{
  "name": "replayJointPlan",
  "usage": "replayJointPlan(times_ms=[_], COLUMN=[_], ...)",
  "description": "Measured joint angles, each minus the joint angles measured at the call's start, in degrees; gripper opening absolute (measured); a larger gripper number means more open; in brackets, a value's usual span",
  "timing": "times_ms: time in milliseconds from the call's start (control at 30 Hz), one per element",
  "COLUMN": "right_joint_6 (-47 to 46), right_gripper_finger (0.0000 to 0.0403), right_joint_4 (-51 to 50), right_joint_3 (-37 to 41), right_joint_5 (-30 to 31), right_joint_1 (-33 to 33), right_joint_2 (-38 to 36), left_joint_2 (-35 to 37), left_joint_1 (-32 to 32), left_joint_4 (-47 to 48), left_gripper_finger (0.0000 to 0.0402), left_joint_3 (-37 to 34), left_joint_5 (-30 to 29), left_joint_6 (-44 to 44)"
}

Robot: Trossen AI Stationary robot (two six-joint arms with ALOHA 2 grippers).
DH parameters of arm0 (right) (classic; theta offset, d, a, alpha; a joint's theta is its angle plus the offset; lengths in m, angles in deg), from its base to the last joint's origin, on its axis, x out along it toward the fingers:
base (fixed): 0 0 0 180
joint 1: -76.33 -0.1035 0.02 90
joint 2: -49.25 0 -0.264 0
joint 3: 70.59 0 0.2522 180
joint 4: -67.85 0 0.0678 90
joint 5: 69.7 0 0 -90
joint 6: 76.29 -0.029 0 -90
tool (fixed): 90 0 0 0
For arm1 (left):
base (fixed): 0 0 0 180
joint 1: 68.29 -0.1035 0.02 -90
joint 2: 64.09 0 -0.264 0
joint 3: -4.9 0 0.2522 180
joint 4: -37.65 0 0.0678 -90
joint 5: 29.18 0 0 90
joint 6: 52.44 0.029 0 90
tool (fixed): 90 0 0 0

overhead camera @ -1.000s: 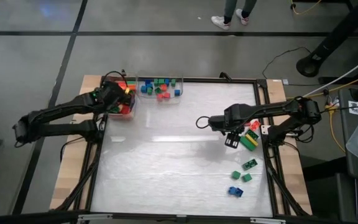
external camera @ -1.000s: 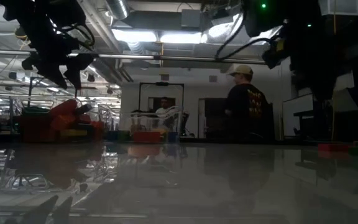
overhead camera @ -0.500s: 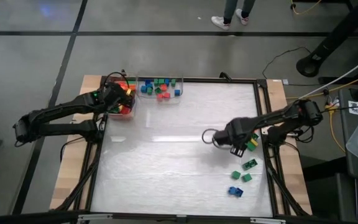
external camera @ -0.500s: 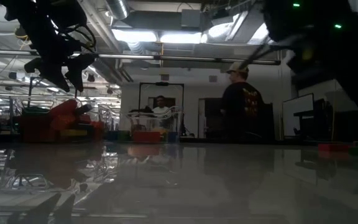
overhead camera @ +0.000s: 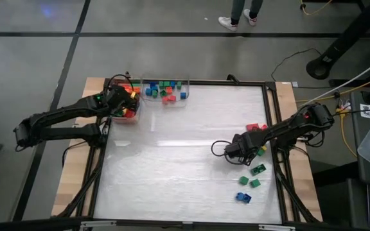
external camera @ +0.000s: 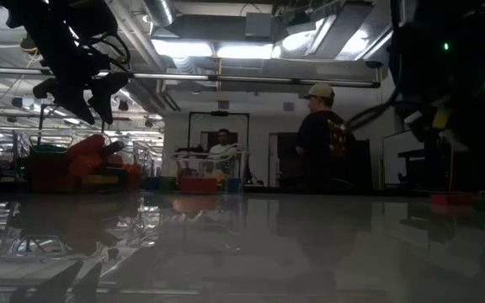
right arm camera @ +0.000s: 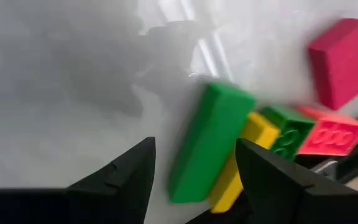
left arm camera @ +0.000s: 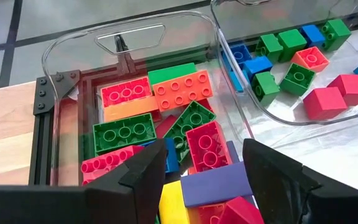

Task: Sort blocks by size
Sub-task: Put the large green block into the left transparent bin

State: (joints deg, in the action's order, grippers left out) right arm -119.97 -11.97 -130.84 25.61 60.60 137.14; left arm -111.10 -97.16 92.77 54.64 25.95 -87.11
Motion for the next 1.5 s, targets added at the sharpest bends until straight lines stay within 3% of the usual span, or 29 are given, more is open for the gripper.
replayJointPlan(times_ms=[400, 633, 767, 933, 1133, 1333, 1500], right_joint_6=[0.6, 0.7, 2.3, 2.0, 0.3, 3.3, 10.8], right_gripper_finger=[0.0220, 0.0219, 0.0190, 0.0120, 0.0113, 0.0139, 0.0128], right_joint_4=[6.1, 6.9, 8.3, 9.4, 13.4, 28.5, 51.8], right_joint_3=[8.0, 7.0, 5.6, 4.9, 4.3, -0.3, -1.7], right_joint_5=[-1.1, -2.7, -3.9, -4.4, -4.0, 0.2, 4.0], right_joint_1=[0.0, 0.0, 0.0, 0.0, 0.0, 0.0, 0.0], right_joint_2=[-0.3, -0.1, 0.1, -0.1, -0.1, 0.4, 0.2], left_joint_2=[0.0, 0.0, 0.0, 0.0, 0.0, 0.0, 0.0], left_joint_1=[0.0, 0.3, 1.6, 3.9, 7.4, 12.2, 16.5], left_joint_4=[0.0, -0.1, -0.6, -0.5, -0.6, -8.1, -17.6], left_gripper_finger=[0.0198, 0.0198, 0.0198, 0.0198, 0.0198, 0.0198, 0.0198], left_joint_3=[0.0, 0.0, 0.0, 0.0, 0.0, 0.0, 0.0], left_joint_5=[0.0, 1.1, 3.4, 3.6, 3.6, 5.2, 9.6], left_joint_6=[0.0, -0.1, 0.1, 0.0, -0.7, -1.1, -2.6])
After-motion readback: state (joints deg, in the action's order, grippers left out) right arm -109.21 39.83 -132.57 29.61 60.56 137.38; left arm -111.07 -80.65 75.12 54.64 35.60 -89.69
